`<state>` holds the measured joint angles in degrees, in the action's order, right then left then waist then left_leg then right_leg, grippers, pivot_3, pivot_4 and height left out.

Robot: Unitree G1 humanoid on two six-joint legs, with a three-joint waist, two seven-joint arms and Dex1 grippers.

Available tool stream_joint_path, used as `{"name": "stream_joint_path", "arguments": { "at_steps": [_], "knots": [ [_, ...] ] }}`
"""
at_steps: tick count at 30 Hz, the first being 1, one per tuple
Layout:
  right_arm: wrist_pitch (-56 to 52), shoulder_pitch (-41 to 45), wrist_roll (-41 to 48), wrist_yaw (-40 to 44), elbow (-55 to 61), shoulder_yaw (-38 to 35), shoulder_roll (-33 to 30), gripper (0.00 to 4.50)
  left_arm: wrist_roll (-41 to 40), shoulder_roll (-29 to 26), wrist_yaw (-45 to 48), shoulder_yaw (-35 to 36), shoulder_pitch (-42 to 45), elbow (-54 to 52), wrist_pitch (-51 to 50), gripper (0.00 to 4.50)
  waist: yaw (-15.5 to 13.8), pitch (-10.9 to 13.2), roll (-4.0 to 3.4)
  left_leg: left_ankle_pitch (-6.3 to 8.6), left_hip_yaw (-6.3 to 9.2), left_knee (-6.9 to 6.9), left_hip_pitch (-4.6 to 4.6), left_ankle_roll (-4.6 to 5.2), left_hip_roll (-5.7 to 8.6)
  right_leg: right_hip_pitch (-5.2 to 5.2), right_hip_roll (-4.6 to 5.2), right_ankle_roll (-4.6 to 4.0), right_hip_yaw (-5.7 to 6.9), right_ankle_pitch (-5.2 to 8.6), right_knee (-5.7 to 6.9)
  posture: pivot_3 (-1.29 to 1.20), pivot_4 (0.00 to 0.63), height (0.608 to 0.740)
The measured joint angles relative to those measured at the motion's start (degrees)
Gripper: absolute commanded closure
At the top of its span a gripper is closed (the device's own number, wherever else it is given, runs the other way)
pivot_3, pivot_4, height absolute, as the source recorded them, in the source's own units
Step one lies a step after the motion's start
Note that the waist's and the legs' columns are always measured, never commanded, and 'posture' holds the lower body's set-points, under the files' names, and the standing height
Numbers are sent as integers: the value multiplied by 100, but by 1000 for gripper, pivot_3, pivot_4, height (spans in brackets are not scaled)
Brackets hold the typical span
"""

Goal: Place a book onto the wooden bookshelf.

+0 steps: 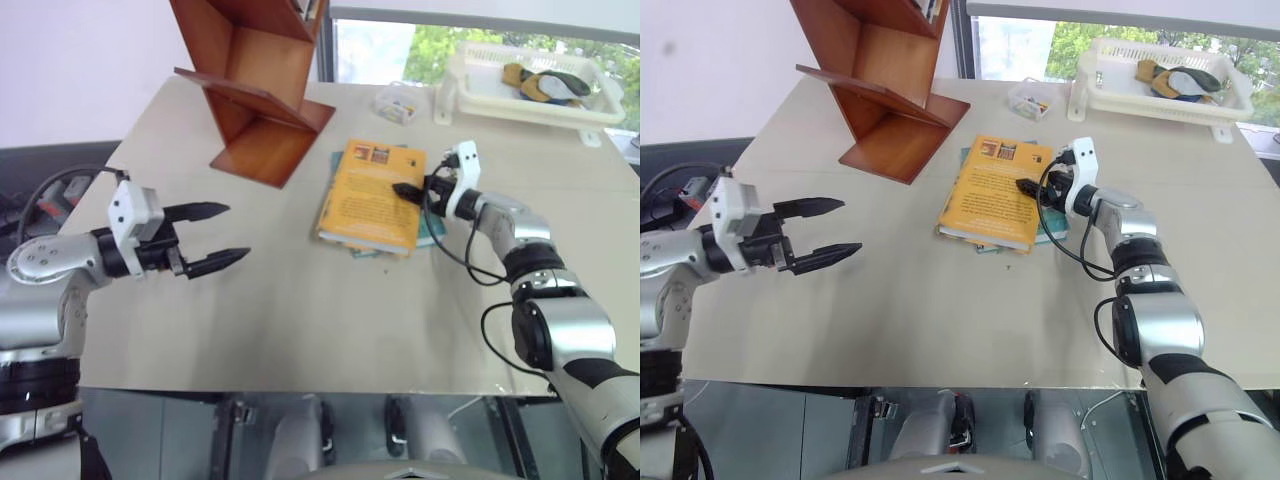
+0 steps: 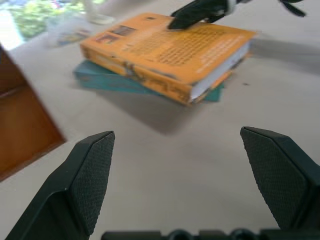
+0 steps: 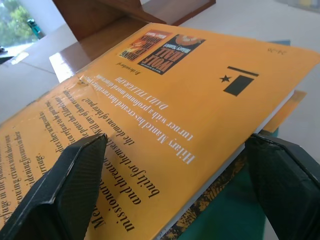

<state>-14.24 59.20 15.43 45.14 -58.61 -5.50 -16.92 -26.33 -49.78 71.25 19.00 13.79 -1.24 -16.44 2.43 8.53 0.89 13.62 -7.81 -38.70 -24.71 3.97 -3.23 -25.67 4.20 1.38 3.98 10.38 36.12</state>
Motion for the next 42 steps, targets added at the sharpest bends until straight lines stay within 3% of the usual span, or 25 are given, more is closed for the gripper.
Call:
{"name": "stream_joint_path", "arguments": {
  "at_steps": [13, 21, 27, 42],
  "knots": [
    [743, 282, -600, 1294, -589, 361, 95, 0, -416, 0, -474, 269, -515, -539, -204, 58, -1, 0, 0, -5, 0, 18, 5, -9, 0, 0, -1, 1, 2, -2, -6, 0, 150, 712],
    [891, 257, -766, 1564, -515, 474, 2, 0, -486, 21, -514, 270, -427, -473, -244, 58, -17, -1, 0, -9, 2, 19, 5, -17, 1, 2, 0, -2, 6, 0, -7, 0, 150, 712],
    [966, 244, -816, 1490, -511, 454, -49, 0, -1126, 658, -995, -3, 290, -322, -1191, 58, -39, -3, 2, -12, 6, 17, 12, -18, 4, 14, 0, 13, 9, -9, -7, 0, 150, 712],
    [964, 197, -815, 1446, -355, 420, -169, 0, -1451, 1566, -1659, -665, 1459, 1109, -2898, 58, -42, -3, 2, -16, 15, 15, 7, -20, 7, 12, -5, 12, 10, -9, -2, 0, 150, 712]
  ]
}}
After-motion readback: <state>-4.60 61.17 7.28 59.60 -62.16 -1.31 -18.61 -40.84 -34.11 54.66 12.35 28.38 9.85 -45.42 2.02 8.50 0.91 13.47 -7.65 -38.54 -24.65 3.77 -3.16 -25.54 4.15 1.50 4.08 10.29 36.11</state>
